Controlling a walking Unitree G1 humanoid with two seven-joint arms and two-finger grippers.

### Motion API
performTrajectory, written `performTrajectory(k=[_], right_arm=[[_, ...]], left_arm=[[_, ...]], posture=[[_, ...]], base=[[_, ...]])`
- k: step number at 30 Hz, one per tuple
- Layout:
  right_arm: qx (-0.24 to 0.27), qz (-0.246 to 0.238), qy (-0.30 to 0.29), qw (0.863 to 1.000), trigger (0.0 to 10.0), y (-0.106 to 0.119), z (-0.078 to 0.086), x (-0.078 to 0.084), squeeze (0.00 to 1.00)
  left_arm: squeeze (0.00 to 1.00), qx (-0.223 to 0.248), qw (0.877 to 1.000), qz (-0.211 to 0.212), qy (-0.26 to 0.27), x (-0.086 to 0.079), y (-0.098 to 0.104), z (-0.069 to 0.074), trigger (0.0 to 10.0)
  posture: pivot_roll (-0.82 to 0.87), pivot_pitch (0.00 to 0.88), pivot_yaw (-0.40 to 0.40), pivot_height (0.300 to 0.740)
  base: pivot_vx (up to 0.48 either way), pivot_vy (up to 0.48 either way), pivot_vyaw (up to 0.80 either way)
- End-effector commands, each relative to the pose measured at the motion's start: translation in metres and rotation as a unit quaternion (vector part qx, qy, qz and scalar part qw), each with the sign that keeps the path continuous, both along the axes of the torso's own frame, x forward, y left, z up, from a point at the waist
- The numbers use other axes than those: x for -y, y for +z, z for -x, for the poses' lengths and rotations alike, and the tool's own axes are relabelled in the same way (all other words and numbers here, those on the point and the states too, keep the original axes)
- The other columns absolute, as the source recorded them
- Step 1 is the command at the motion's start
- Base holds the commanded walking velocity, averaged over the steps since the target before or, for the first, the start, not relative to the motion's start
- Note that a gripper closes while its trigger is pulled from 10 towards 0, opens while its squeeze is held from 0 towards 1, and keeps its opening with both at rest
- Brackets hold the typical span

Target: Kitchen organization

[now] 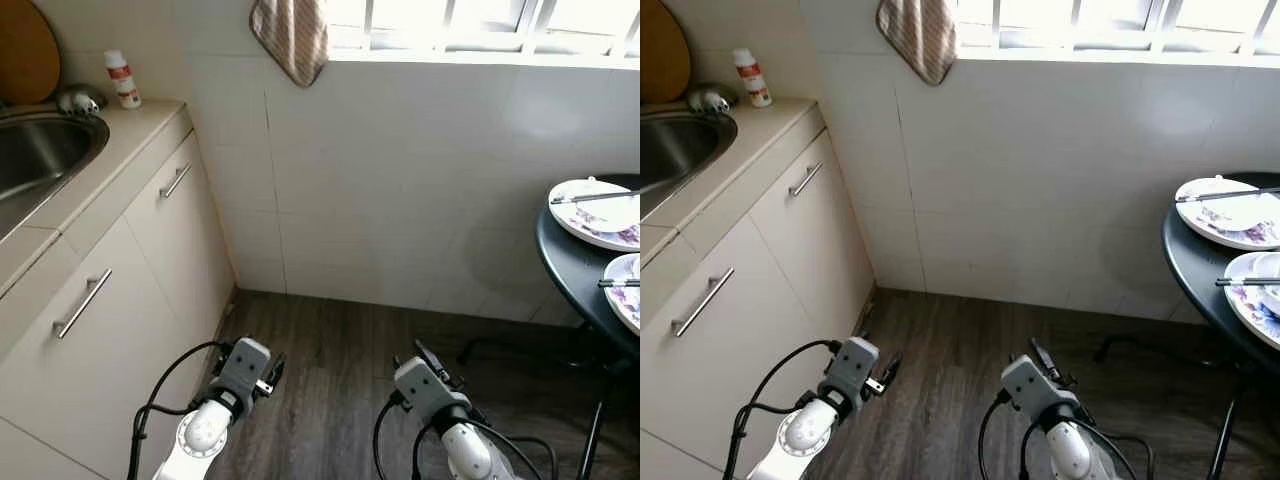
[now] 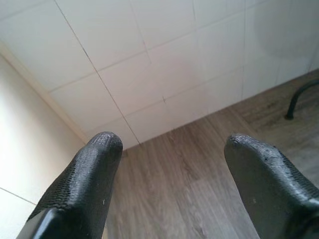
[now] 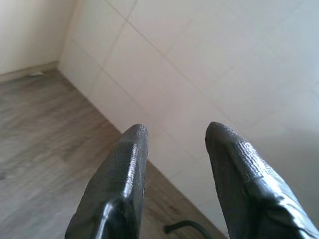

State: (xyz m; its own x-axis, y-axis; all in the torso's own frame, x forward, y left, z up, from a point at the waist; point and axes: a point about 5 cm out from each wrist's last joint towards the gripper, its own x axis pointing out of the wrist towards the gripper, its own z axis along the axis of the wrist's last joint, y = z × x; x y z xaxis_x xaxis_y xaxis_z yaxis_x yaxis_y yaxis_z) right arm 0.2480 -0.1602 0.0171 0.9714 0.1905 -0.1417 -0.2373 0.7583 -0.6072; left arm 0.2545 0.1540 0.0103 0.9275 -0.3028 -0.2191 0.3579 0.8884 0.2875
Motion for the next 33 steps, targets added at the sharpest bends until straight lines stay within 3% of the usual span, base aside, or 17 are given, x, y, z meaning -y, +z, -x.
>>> performTrajectory(k=[1,6,9,13,19,20,23,33], right_arm=[[0.017,0.016,-0.02,1.0,10.0,0.007,-0.005,0.004,0.0],[0.041,0.044,-0.026,0.998,10.0,0.015,-0.011,0.003,0.0],[0.105,0.121,-0.058,0.985,10.0,0.03,-0.02,0.01,0.0],[0.16,0.071,-0.079,0.981,10.0,0.051,-0.024,0.016,0.0],[0.198,0.047,-0.094,0.975,10.0,0.065,-0.027,0.018,0.04],[0.196,0.045,-0.093,0.975,10.0,0.064,-0.027,0.018,1.0],[0.183,0.041,-0.09,0.978,10.0,0.061,-0.025,0.018,1.0],[0.167,0.014,-0.061,0.984,10.0,0.058,-0.022,0.013,1.0]], left_arm=[[0.0,0.024,1.0,-0.009,0.004,-0.005,0.006,0.0,10.0],[0.0,0.034,0.999,-0.02,0.007,-0.005,0.008,-0.001,10.0],[0.0,0.06,0.998,-0.024,0.022,-0.006,0.016,-0.004,10.0],[0.0,0.096,0.994,-0.024,0.036,-0.005,0.029,-0.012,10.0],[0.0,0.108,0.994,0.003,0.035,-0.005,0.039,-0.018,10.0],[1.0,0.118,0.992,0.019,0.038,-0.007,0.042,-0.017,10.0],[1.0,0.125,0.991,0.032,0.036,-0.009,0.044,-0.015,10.0],[1.0,0.121,0.992,0.019,0.029,-0.005,0.043,-0.017,10.0]], posture=[[0.03,0.0,0.029,0.74],[0.03,0.0,0.027,0.74],[0.03,0.0,0.025,0.74],[0.03,0.0,0.025,0.74],[0.03,0.0,0.026,0.74],[0.03,0.0,0.027,0.74],[0.03,0.0,0.026,0.74],[0.02,0.0,0.022,0.74]], base=[[0.0,0.0,0.0],[0.0,0.0,0.0],[0.0,0.0,0.0],[0.0,0.0,0.0],[0.0,0.0,0.0],[0.0,0.0,0.0],[0.0,0.0,0.0],[0.0,0.0,0.0]])
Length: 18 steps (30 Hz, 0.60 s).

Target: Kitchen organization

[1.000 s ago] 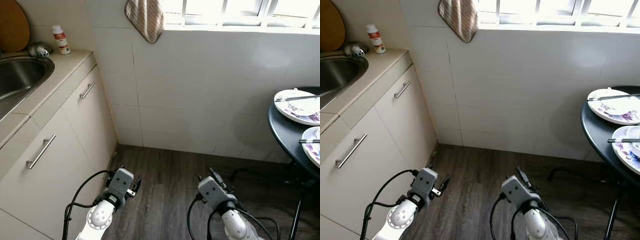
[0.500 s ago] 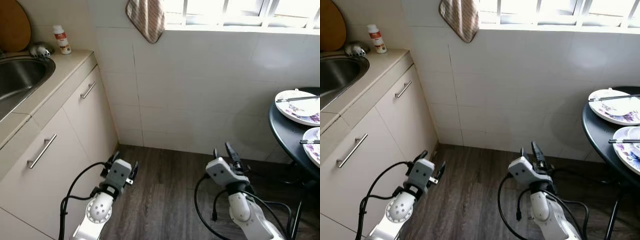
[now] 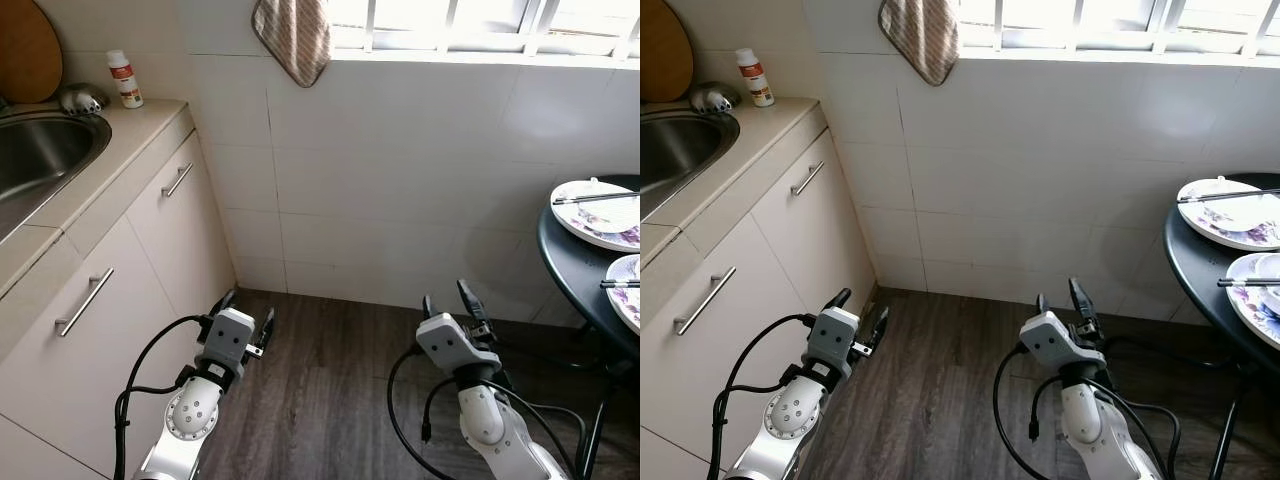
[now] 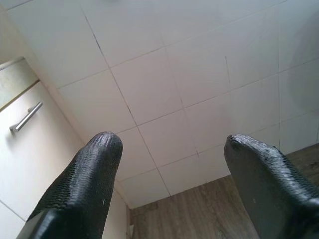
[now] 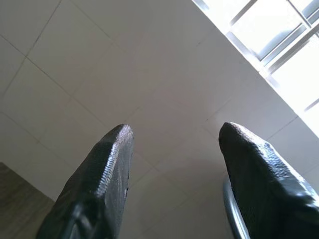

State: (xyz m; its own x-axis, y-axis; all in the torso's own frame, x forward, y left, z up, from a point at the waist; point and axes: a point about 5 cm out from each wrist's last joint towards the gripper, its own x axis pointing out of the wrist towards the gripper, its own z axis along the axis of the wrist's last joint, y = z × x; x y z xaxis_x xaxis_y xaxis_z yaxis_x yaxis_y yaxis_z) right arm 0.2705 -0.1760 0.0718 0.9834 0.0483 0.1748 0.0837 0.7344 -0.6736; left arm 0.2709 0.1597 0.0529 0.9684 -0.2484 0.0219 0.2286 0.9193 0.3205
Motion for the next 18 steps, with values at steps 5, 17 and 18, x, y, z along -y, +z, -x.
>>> performTrajectory(k=[5,17,18], right_arm=[[-0.016,-0.01,0.023,1.0,10.0,-0.002,-0.001,-0.007,1.0],[-0.066,-0.012,0.032,0.997,10.0,-0.015,-0.001,-0.013,0.0],[-0.067,-0.013,0.033,0.997,10.0,-0.016,0.0,-0.013,0.0]], left_arm=[[1.0,-0.004,1.0,-0.003,0.022,-0.001,0.0,-0.005,10.0],[0.0,-0.022,1.0,-0.021,-0.001,0.006,-0.007,-0.001,10.0],[0.0,-0.022,1.0,-0.017,-0.001,0.007,-0.007,-0.001,10.0]], posture=[[0.02,0.0,0.021,0.74],[0.02,0.0,0.023,0.74],[0.02,0.0,0.023,0.74]], base=[[0.0,0.0,0.0],[0.0,0.0,0.0],[0.0,-0.304,0.0]])
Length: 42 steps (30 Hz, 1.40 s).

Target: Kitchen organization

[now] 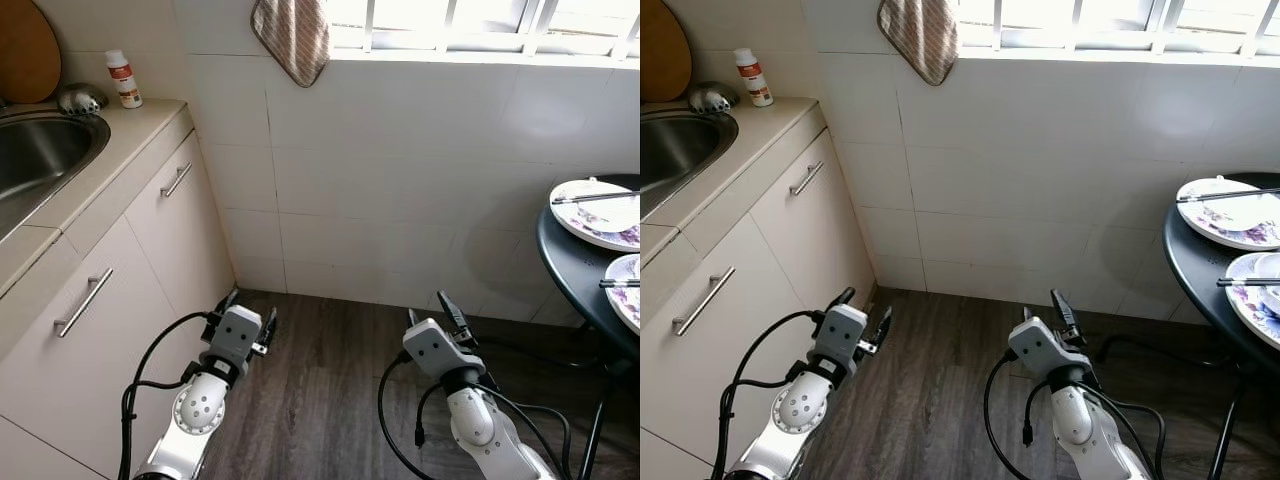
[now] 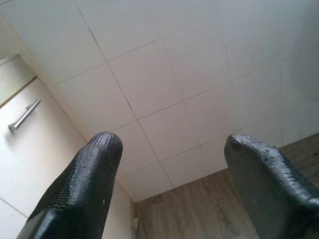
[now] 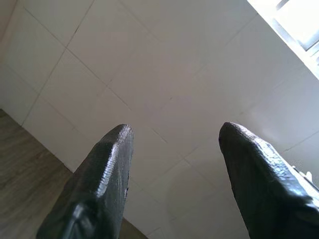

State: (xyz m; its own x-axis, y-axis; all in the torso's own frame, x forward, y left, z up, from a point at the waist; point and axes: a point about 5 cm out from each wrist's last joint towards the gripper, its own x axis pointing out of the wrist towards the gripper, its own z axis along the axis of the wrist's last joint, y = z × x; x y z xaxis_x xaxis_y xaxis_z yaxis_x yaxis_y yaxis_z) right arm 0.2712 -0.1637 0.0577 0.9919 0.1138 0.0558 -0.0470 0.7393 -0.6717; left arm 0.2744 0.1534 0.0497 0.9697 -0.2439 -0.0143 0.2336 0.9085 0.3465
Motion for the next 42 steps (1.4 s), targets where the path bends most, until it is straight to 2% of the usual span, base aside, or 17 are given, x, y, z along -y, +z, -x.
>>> performTrajectory(k=[1,6,13,22,27,35,42], right_arm=[[-0.008,-0.01,-0.001,1.0,10.0,-0.002,0.0,-0.001,0.0],[-0.008,-0.007,0.004,1.0,10.0,-0.002,0.0,-0.004,0.0],[0.006,0.021,0.008,1.0,10.0,0.0,0.0,-0.005,0.0],[0.007,0.021,0.007,1.0,10.0,0.001,-0.002,-0.004,0.0],[0.007,0.023,0.013,1.0,10.0,0.001,-0.001,-0.005,0.0],[0.037,0.063,0.063,0.995,10.0,0.007,-0.002,-0.014,0.0],[0.032,0.059,0.072,0.995,10.0,0.006,-0.002,-0.017,0.0]], left_arm=[[0.0,-0.008,1.0,0.001,-0.003,0.001,-0.004,0.003,10.0],[0.0,-0.005,1.0,0.005,-0.004,0.002,-0.003,0.002,10.0],[0.0,-0.005,1.0,0.01,-0.006,0.002,-0.002,0.003,10.0],[0.0,-0.004,0.999,0.038,0.003,-0.002,0.0,0.001,10.0],[0.0,0.001,0.999,0.044,0.0,-0.001,0.001,0.001,10.0],[0.0,0.001,0.999,0.049,-0.006,-0.001,0.002,0.001,10.0],[0.0,0.003,0.999,0.049,-0.012,0.001,0.002,0.001,10.0]], posture=[[0.02,0.0,0.023,0.74],[0.02,0.0,0.023,0.74],[0.02,0.0,0.023,0.74],[0.02,0.0,0.023,0.74],[0.02,0.0,0.025,0.74],[0.02,0.0,0.025,0.74],[0.02,0.0,0.023,0.74]], base=[[0.0,-0.304,0.0],[0.0,-0.48,0.0],[0.0,-0.48,0.0],[0.0,0.0,0.0],[0.412,0.0,0.0],[0.459,0.0,0.0],[0.434,0.0,0.0]])
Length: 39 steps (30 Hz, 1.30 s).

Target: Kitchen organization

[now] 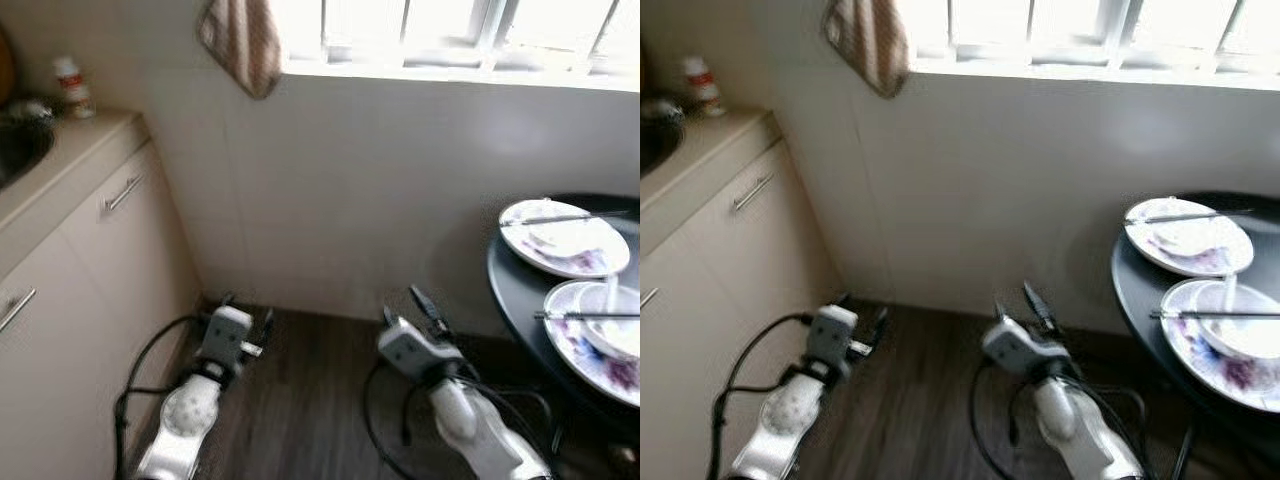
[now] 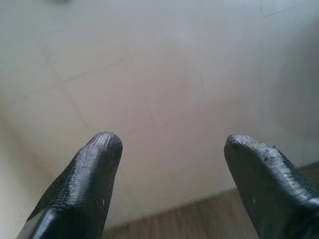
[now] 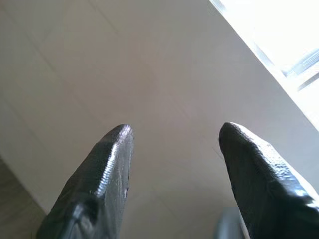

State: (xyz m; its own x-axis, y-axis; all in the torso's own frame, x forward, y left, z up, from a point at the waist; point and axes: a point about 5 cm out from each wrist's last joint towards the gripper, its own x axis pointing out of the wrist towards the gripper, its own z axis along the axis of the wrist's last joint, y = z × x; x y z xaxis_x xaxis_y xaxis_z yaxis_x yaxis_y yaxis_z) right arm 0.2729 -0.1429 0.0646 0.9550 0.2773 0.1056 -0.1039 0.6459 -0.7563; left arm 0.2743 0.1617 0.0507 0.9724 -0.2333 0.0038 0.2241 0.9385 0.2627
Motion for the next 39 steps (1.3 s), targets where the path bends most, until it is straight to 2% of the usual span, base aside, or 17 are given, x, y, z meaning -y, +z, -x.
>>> performTrajectory(k=[1,9,10,11,13,14,17,21,27,29,30,34,39], right_arm=[[-0.004,0.001,-0.005,1.0,10.0,-0.001,0.0,0.003,0.0],[0.011,0.025,-0.039,0.999,10.0,-0.003,0.0,0.008,0.0],[0.022,0.039,-0.046,0.998,10.0,-0.002,0.001,0.009,0.0],[0.045,0.079,-0.061,0.994,10.0,-0.002,0.002,0.011,0.0],[0.079,0.15,-0.117,0.978,10.0,-0.001,0.005,0.02,0.0],[0.086,0.164,-0.131,0.974,10.0,-0.001,0.006,0.022,0.0],[0.044,0.137,-0.166,0.976,10.0,-0.009,0.009,0.036,0.0],[0.033,0.13,-0.176,0.975,10.0,-0.012,0.013,0.04,0.0],[0.052,0.154,-0.199,0.966,10.0,-0.007,0.017,0.042,0.0],[0.055,0.17,-0.228,0.957,10.0,-0.009,0.022,0.048,0.0],[0.055,0.17,-0.228,0.957,10.0,-0.009,0.022,0.048,0.0],[0.026,0.179,-0.24,0.954,10.0,-0.015,0.022,0.06,0.0],[0.001,0.174,-0.258,0.95,10.0,-0.016,0.022,0.068,0.0]], left_arm=[[0.0,0.005,1.0,0.004,-0.019,0.01,0.0,0.001,10.0],[0.0,-0.004,1.0,-0.016,-0.014,0.009,-0.005,0.002,10.0],[0.0,-0.005,1.0,-0.014,-0.014,0.009,-0.005,0.002,10.0],[0.0,-0.006,1.0,-0.014,-0.015,0.009,-0.006,0.003,10.0],[0.0,-0.009,1.0,-0.011,-0.015,0.009,-0.008,0.004,10.0],[0.0,-0.01,1.0,-0.01,-0.014,0.009,-0.008,0.004,10.0],[0.0,-0.01,1.0,-0.009,-0.012,0.008,-0.009,0.005,10.0],[0.0,-0.014,1.0,-0.005,-0.008,0.007,-0.011,0.006,10.0],[0.0,-0.022,1.0,-0.003,-0.008,0.007,-0.013,0.005,10.0],[0.0,-0.026,1.0,-0.002,-0.009,0.007,-0.015,0.005,10.0],[0.0,-0.026,1.0,-0.002,-0.009,0.007,-0.015,0.005,10.0],[0.0,-0.027,1.0,-0.002,-0.011,0.007,-0.015,0.005,10.0],[0.0,-0.028,1.0,-0.002,-0.012,0.007,-0.015,0.005,10.0]], posture=[[0.02,0.0,0.023,0.74],[0.02,0.0,0.023,0.74],[0.02,0.0,0.023,0.74],[0.02,0.0,0.021,0.74],[0.02,0.0,0.019,0.74],[0.02,0.0,0.019,0.74],[0.01,0.0,0.016,0.74],[0.01,0.0,0.016,0.74],[0.01,0.0,0.015,0.74],[0.0,0.0,0.014,0.74],[0.0,0.0,0.014,0.74],[0.0,0.0,0.017,0.74],[0.0,0.0,0.018,0.74]], base=[[0.33,0.0,0.0],[0.0,0.0,0.0],[0.0,0.0,0.0],[0.0,0.0,0.0],[0.0,0.0,0.0],[0.0,0.0,0.0],[0.0,0.0,0.0],[0.0,0.0,0.0],[0.0,0.0,0.0],[0.0,0.0,0.0],[0.0,0.0,0.0],[0.0,0.0,0.0],[0.0,0.0,0.0]])
